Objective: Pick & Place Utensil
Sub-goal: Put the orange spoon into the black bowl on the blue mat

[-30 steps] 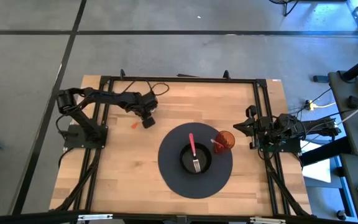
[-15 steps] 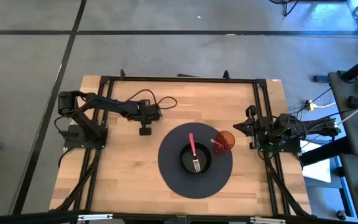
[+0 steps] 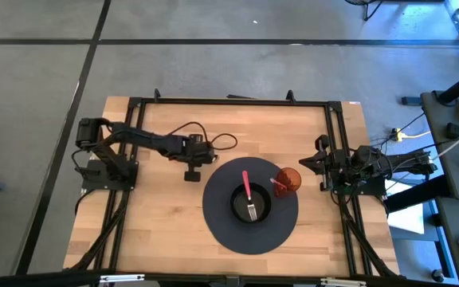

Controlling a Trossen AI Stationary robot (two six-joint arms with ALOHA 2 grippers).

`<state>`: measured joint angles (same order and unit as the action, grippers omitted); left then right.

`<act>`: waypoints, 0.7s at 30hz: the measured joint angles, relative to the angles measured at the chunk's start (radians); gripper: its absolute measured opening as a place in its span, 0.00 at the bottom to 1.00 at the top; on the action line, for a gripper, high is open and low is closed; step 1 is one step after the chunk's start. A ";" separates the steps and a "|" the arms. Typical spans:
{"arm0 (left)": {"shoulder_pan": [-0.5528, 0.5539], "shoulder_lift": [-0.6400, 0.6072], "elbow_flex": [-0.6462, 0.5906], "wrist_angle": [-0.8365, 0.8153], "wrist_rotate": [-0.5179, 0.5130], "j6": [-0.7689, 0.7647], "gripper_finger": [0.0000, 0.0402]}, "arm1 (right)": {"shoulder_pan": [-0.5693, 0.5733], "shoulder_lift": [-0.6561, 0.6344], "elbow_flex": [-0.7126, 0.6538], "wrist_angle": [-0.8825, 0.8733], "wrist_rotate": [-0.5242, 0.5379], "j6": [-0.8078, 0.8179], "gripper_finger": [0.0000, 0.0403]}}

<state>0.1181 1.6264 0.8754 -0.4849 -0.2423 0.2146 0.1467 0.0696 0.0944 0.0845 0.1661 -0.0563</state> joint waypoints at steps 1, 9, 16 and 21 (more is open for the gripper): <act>-0.009 0.000 0.008 -0.003 -0.004 0.001 0.01 | 0.000 0.000 0.000 0.000 0.000 0.000 0.04; -0.048 -0.002 0.025 -0.017 -0.070 0.000 0.01 | 0.000 0.000 0.000 0.000 0.000 0.000 0.04; -0.055 -0.002 0.025 -0.016 -0.079 -0.007 0.00 | 0.000 0.000 0.000 0.000 0.000 0.000 0.04; -0.058 -0.003 0.025 -0.013 -0.082 -0.010 0.00 | 0.000 0.000 0.000 0.000 0.000 0.000 0.04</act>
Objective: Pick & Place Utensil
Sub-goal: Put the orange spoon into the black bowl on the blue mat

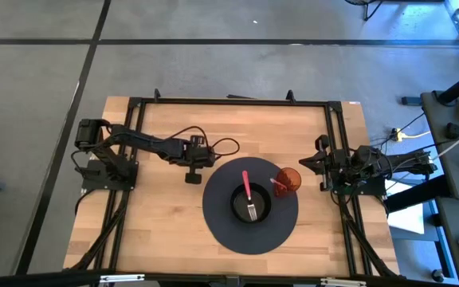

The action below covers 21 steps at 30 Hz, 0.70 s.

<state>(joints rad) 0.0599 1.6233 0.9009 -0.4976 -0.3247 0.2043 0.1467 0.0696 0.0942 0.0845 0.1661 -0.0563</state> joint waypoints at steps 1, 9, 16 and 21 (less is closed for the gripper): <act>-0.002 0.000 0.000 0.000 -0.009 0.000 0.00 | 0.000 0.000 0.000 0.000 0.000 0.000 0.04; -0.093 -0.001 0.001 0.004 -0.214 -0.011 0.00 | 0.000 0.000 0.000 0.000 0.000 0.000 0.04; -0.259 0.001 0.002 0.040 -0.509 0.014 0.00 | 0.000 0.000 0.000 0.000 0.000 0.000 0.04; -0.370 0.046 0.015 0.070 -0.778 0.077 0.00 | 0.000 0.000 0.000 0.000 0.000 0.001 0.04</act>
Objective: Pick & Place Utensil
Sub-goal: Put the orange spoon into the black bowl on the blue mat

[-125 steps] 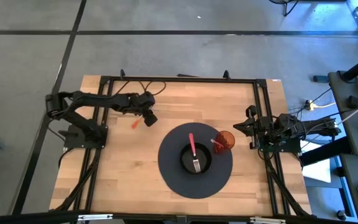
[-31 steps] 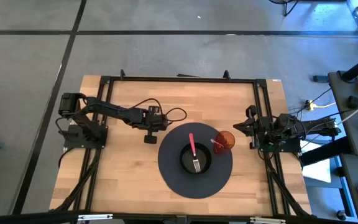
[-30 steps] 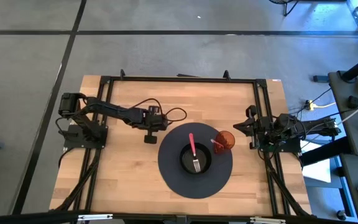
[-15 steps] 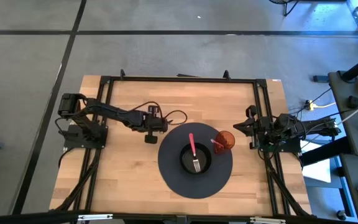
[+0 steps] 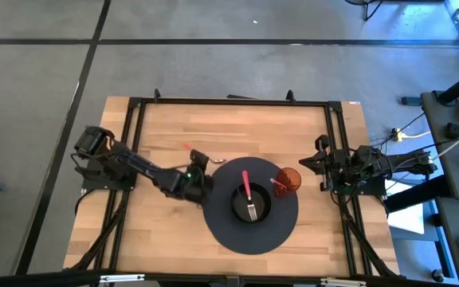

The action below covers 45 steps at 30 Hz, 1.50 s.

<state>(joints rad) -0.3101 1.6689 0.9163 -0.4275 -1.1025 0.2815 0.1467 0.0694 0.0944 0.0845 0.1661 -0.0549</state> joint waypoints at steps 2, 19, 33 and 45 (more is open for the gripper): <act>-0.029 0.039 0.032 -0.002 -0.075 0.025 0.00 | 0.000 0.000 0.000 0.000 0.000 0.000 0.04; -0.133 0.496 0.603 -0.408 -0.222 0.105 0.00 | 0.000 0.000 0.000 -0.003 0.008 0.017 0.04; -0.181 0.572 0.636 -0.405 -0.441 0.431 0.00 | 0.000 0.000 0.000 -0.002 0.007 0.018 0.04; -0.182 0.632 0.635 -0.375 -0.429 0.509 0.00 | 0.000 0.000 0.000 -0.002 0.007 0.018 0.04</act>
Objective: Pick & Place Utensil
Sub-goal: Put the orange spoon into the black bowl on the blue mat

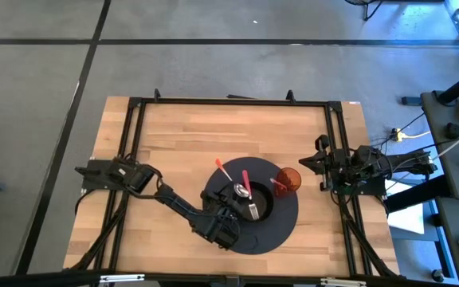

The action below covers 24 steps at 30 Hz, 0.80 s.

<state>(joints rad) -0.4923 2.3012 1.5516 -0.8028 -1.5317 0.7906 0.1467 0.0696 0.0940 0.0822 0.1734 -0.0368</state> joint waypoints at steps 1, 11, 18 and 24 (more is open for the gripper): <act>0.001 0.011 0.000 -0.001 -0.004 0.000 0.00 | 0.000 0.000 0.000 0.000 0.000 0.000 0.04; 0.003 0.027 0.000 -0.005 -0.019 -0.007 0.00 | 0.000 0.000 0.000 0.000 0.000 -0.003 0.04; 0.001 0.026 0.000 -0.006 -0.026 -0.004 0.00 | 0.000 0.000 0.000 0.000 0.001 -0.004 0.04; 0.000 0.026 0.000 -0.005 -0.026 -0.003 0.00 | 0.000 0.000 0.000 0.000 0.000 -0.004 0.04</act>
<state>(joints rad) -0.4923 2.3269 1.5513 -0.8082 -1.5578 0.7876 0.1467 0.0696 0.0940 0.0826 0.1738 -0.0406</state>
